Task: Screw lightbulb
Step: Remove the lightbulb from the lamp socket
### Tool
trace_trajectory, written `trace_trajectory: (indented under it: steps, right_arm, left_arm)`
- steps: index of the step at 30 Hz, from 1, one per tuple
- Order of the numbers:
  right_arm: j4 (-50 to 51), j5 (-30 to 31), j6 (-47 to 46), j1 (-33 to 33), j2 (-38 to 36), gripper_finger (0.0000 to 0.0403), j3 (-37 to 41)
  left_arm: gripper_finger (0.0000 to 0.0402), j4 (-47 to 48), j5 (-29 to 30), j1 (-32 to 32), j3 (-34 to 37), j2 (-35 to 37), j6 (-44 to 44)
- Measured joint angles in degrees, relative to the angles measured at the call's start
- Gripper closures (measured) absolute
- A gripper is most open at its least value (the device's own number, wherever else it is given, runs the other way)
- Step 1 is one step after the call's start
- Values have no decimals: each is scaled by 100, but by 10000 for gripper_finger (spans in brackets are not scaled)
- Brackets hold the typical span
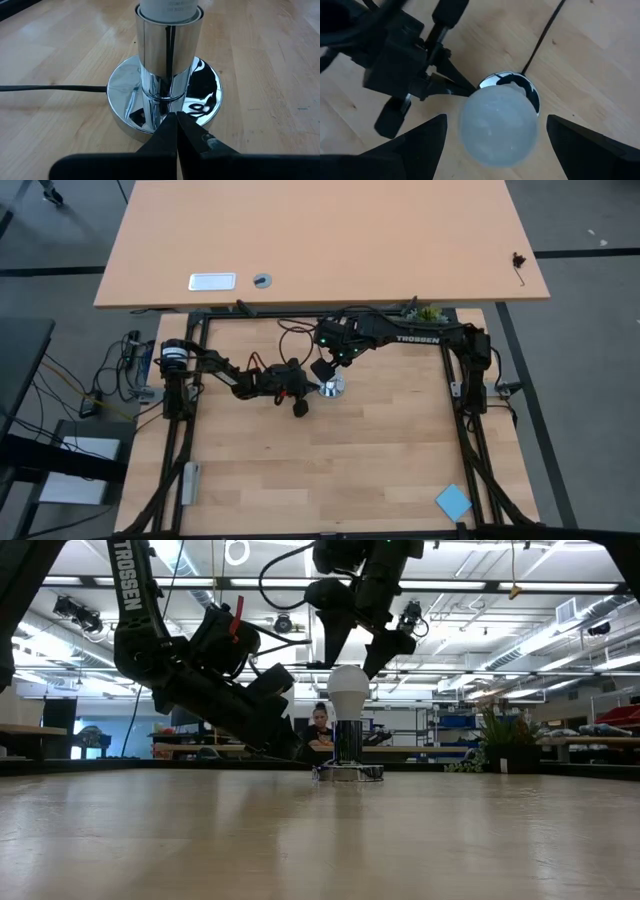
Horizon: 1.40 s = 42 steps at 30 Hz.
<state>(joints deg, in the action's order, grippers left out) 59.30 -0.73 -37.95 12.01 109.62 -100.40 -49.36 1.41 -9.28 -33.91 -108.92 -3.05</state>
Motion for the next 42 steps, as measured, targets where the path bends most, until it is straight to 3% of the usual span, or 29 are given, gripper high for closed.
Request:
trace_trajectory:
  steps: [12,20,26,28,42]
  right_arm:
    - [-236,-84,382,11,4,72,313]
    - [-268,-181,2603,9,0,131,313]
    - [-312,-282,4825,2,0,131,313]
    - [-373,-241,5113,-2,-2,123,313]
    - [-465,-26,3461,-197,-9,57,292]
  left_arm:
    - [400,0,0,0,0,0,0]
    - [400,0,0,1,0,0,0]
    - [400,2,-20,2,0,0,2]
    - [400,2,-21,2,0,0,2]
    - [400,2,-12,2,0,1,4]
